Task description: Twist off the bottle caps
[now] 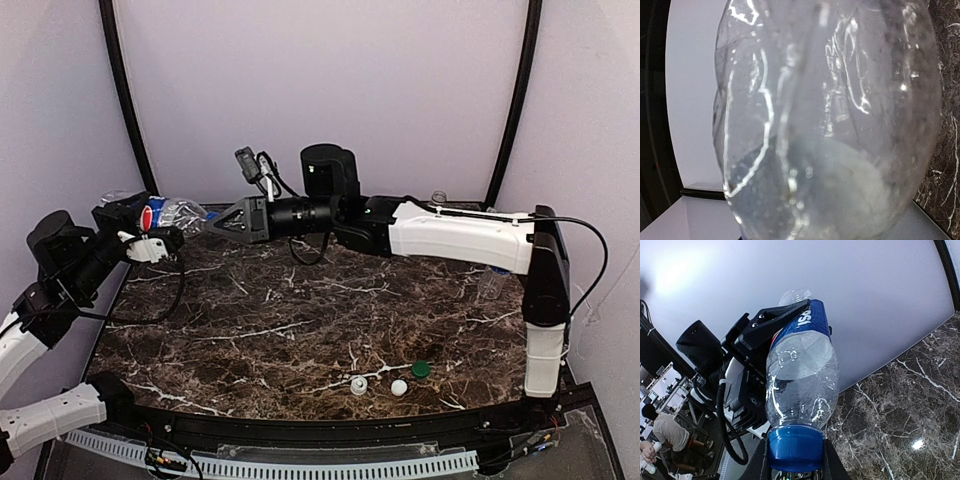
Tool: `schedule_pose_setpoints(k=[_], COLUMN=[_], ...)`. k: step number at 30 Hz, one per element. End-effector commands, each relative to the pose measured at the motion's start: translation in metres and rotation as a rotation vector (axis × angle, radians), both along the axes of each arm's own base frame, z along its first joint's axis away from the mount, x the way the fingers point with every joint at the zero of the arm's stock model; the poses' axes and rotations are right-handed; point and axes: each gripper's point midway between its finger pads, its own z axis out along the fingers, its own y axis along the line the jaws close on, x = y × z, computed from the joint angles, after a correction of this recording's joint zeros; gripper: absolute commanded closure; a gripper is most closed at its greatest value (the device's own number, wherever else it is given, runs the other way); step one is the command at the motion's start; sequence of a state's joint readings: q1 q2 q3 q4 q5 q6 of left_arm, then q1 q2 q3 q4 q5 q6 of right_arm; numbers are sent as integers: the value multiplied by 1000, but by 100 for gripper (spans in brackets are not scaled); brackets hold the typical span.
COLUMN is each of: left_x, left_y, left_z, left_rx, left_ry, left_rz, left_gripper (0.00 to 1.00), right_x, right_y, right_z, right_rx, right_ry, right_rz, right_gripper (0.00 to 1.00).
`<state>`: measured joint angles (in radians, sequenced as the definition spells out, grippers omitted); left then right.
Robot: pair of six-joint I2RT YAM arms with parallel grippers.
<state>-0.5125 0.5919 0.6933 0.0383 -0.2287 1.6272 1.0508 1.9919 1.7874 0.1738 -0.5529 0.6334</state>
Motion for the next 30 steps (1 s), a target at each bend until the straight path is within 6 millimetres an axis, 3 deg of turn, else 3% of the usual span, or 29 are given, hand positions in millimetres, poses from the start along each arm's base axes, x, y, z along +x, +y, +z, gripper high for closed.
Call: schedule_pose_setpoints(k=[1, 4, 5, 6, 7, 8, 9, 10, 11, 15, 21, 26, 30], left_x=[-41, -43, -44, -45, -48, -50, -54, -56, -61, -89, -110, -116, -118], left_y=[-36, -36, -36, -37, -39, -39, -42, -42, -46, -50, -55, -55, -55], left_z=[-57, -66, -59, -69, -60, -71, -64, -74, -71, -102, -111, -113, -115], left_rx=[83, 50, 29, 2, -53, -54, -105, -110, -155, -175, -222, -223, -217], left_ry=[262, 337, 346, 426, 455, 534, 568, 635, 672, 925, 1091, 1129, 1138], left_rz=[-287, -284, -287, -280, -288, -284, -293, -288, -301, -325, -349, -357, -358], left_gripper=[69, 69, 70, 70, 70, 70, 70, 70, 70, 71, 71, 69, 68], right_x=[-11, -31, -39, -46, -57, -62, -65, -68, -70, -85, -136, -147, -143], right_y=[-7, -1, 1, 2, 5, 6, 7, 8, 9, 10, 11, 8, 8], right_z=[32, 30, 28, 26, 23, 21, 19, 18, 17, 12, -18, -46, -57], right_rx=[81, 66, 59, 53, 46, 35, 21, 4, -13, -62, -106, -193, -261], right_ry=[-246, -422, -486, -556, -624, -704, -772, -859, -922, -1173, -1711, -2021, -2173], right_rz=[-30, -13, -7, -9, -9, -23, -44, -68, -88, -130, 19, 117, 134], right_gripper=[100, 100, 100, 100, 100, 100, 100, 100, 100, 100, 100, 100, 100])
